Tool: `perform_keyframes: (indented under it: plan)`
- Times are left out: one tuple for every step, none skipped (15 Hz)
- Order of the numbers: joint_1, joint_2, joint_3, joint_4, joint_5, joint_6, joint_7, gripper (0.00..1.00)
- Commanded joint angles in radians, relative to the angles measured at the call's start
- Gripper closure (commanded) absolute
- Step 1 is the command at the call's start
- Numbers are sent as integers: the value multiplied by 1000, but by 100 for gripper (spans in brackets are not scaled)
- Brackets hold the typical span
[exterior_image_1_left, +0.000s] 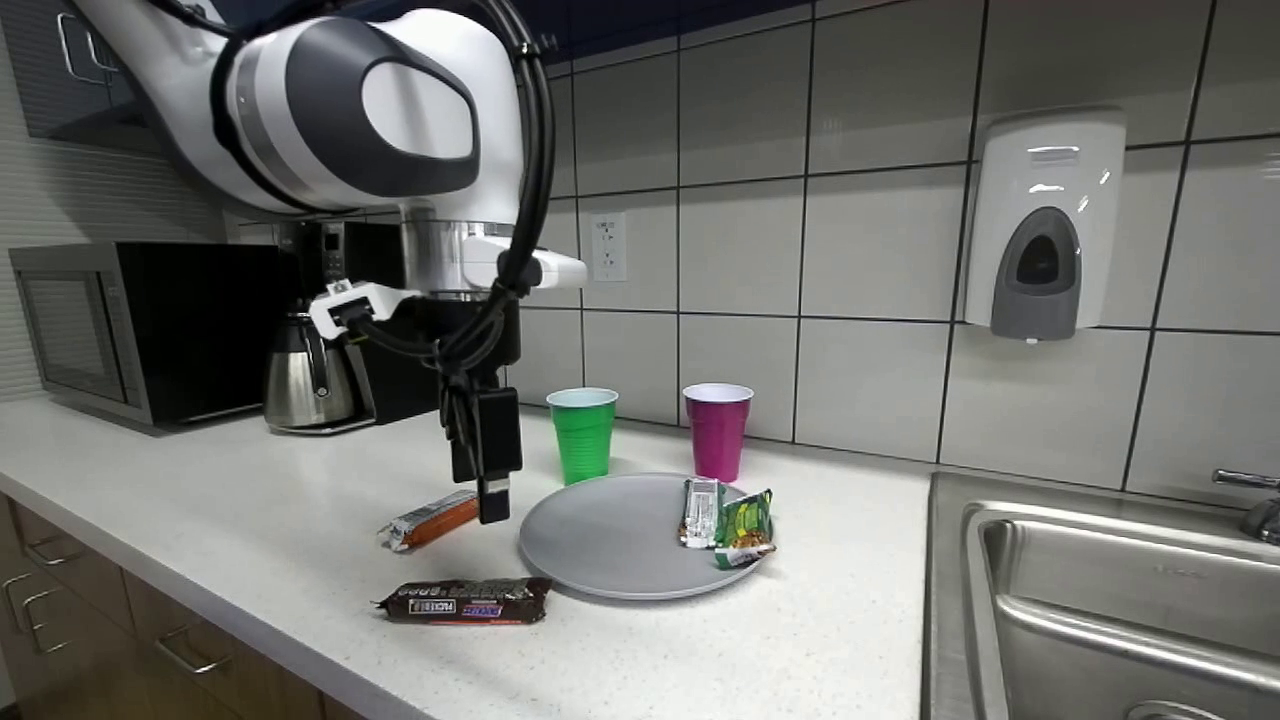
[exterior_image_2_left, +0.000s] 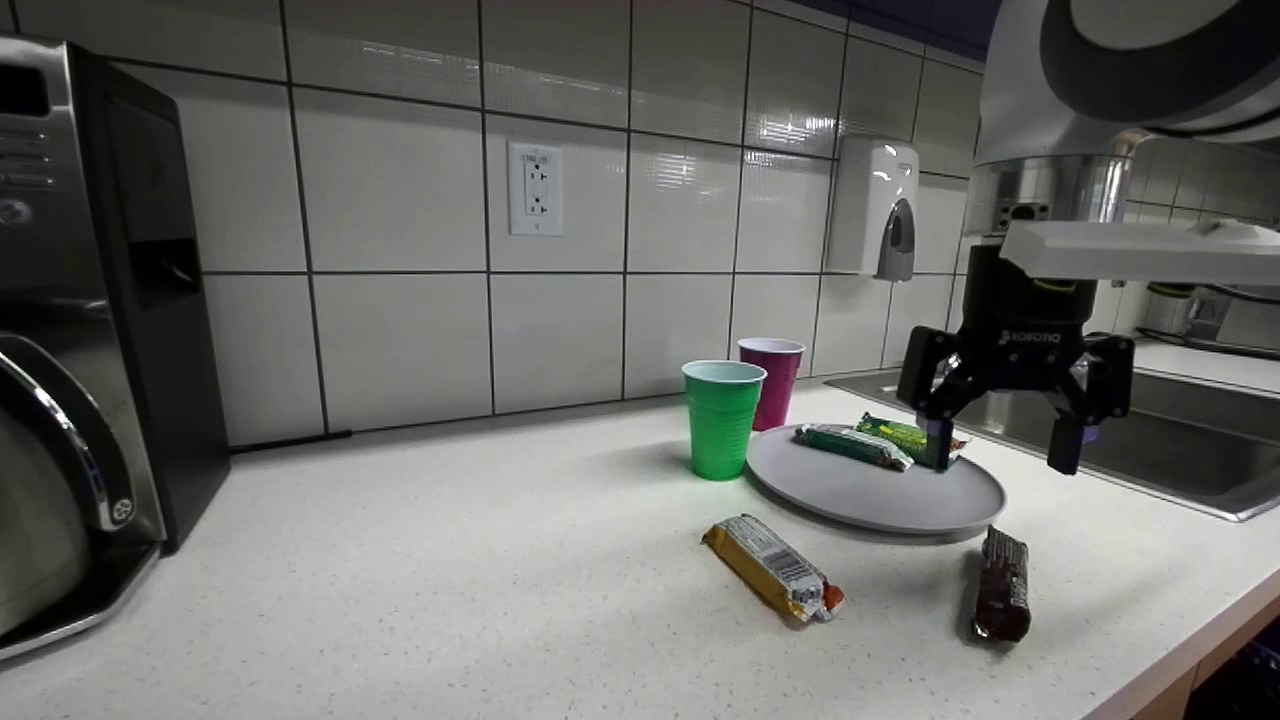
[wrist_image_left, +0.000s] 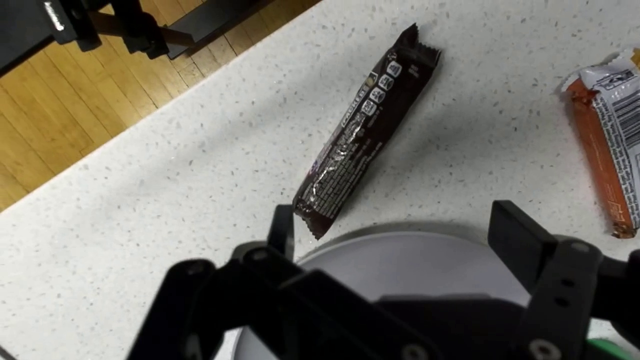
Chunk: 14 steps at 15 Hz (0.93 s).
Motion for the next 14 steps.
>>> perform_keyframes:
  plan:
    - [-21,-17,33,-29,-1,10,87,0]
    - [-23,-16,36,-33,-2,14,112,0]
    - [-25,-18,36,-38,0,17,135,0]
    - [-27,-15,39,-43,-9,25,164,0]
    - [-28,-8,41,-46,-12,39,188,0]
    - [-26,0,41,-49,-8,49,203,0]
    - [-22,5,40,-54,-4,62,210,0]
    - [-19,11,41,-57,-3,74,217,0]
    - [-18,18,44,-61,-7,92,226,0]
    - [-16,29,45,-65,-6,109,231,0]
    - [-15,39,47,-67,-8,125,237,0]
    - [-14,49,50,-69,-10,142,244,0]
    - [-13,60,53,-70,-14,156,253,0]
    - [-12,71,55,-70,-18,167,260,0]
